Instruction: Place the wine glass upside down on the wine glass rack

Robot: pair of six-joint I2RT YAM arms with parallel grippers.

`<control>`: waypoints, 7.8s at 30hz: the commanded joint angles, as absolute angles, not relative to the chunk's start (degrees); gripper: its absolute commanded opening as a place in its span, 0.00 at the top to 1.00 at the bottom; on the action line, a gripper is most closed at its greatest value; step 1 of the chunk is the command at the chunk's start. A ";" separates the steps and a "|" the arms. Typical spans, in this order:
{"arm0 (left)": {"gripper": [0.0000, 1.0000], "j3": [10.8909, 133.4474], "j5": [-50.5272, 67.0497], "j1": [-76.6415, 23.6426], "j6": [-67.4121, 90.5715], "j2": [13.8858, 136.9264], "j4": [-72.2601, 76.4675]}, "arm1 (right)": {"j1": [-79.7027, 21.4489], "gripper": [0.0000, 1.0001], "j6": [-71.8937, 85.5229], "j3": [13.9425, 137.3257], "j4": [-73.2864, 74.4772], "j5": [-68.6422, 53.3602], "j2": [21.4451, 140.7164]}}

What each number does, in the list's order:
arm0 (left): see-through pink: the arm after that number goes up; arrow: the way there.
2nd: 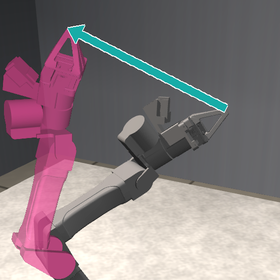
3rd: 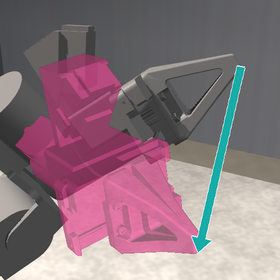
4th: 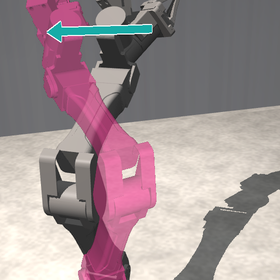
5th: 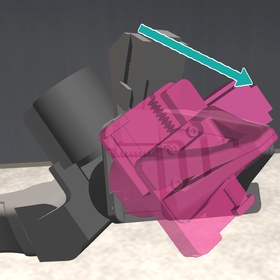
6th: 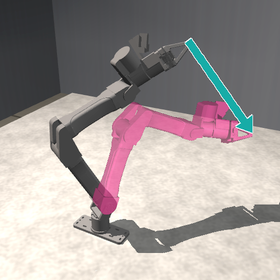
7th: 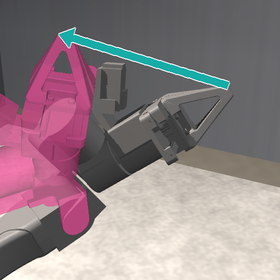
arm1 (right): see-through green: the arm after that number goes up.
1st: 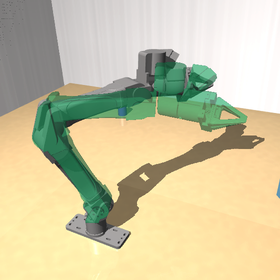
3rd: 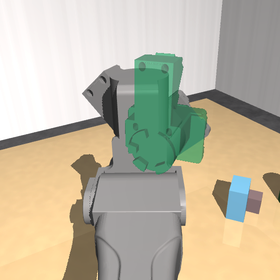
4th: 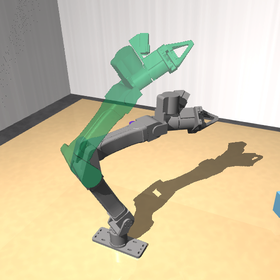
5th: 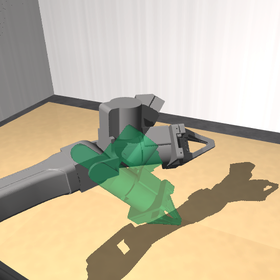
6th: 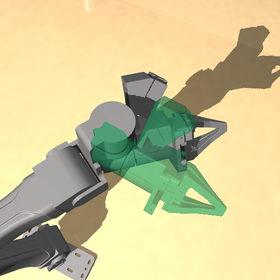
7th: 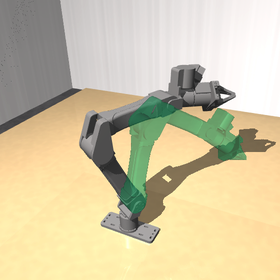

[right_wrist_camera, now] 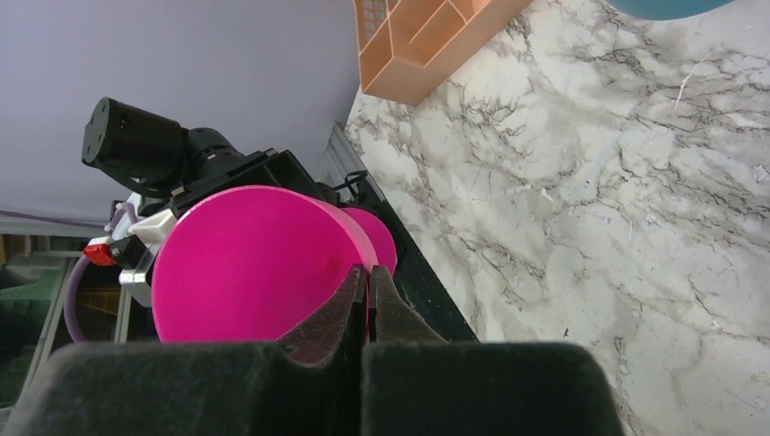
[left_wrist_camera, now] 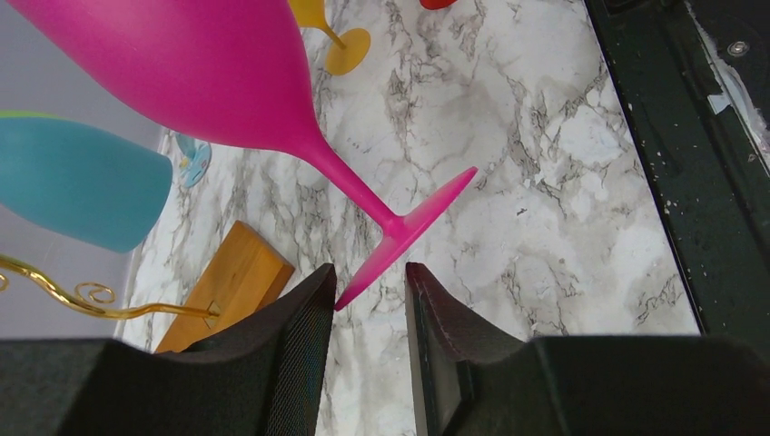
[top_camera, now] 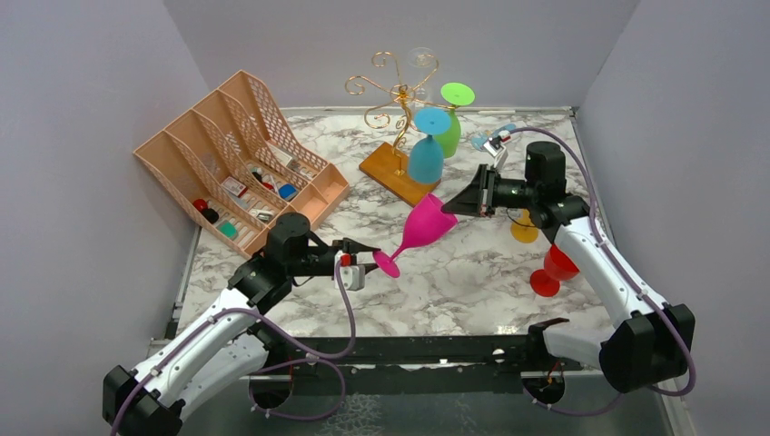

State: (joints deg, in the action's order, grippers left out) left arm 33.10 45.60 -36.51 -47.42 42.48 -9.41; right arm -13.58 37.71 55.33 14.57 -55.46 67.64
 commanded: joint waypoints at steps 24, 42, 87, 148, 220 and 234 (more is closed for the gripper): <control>1.00 34.11 46.70 -36.83 -47.10 37.69 -9.12 | -14.06 0.47 38.76 56.64 12.83 -49.55 62.89; 1.00 29.77 33.19 -36.83 -33.51 24.62 -4.73 | -14.06 0.00 35.21 57.89 13.78 -40.58 54.62; 1.00 77.26 6.34 -36.74 53.10 63.53 -24.04 | -14.06 0.00 26.85 60.96 22.12 -30.93 44.03; 1.00 70.51 4.79 -26.90 83.51 77.03 7.33 | -14.06 0.00 25.26 63.89 24.64 -29.21 40.16; 0.99 64.74 1.07 -23.31 76.91 69.14 1.06 | -14.06 0.00 25.66 62.52 28.51 -25.35 41.75; 0.86 61.75 3.17 -23.29 77.07 68.27 2.15 | -14.06 0.00 26.13 62.08 29.84 -23.51 42.22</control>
State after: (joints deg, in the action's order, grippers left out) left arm 62.87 1.76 -23.64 77.28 69.84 1.32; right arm -13.89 25.50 61.63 29.89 -25.26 43.18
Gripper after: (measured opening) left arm 0.101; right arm 0.995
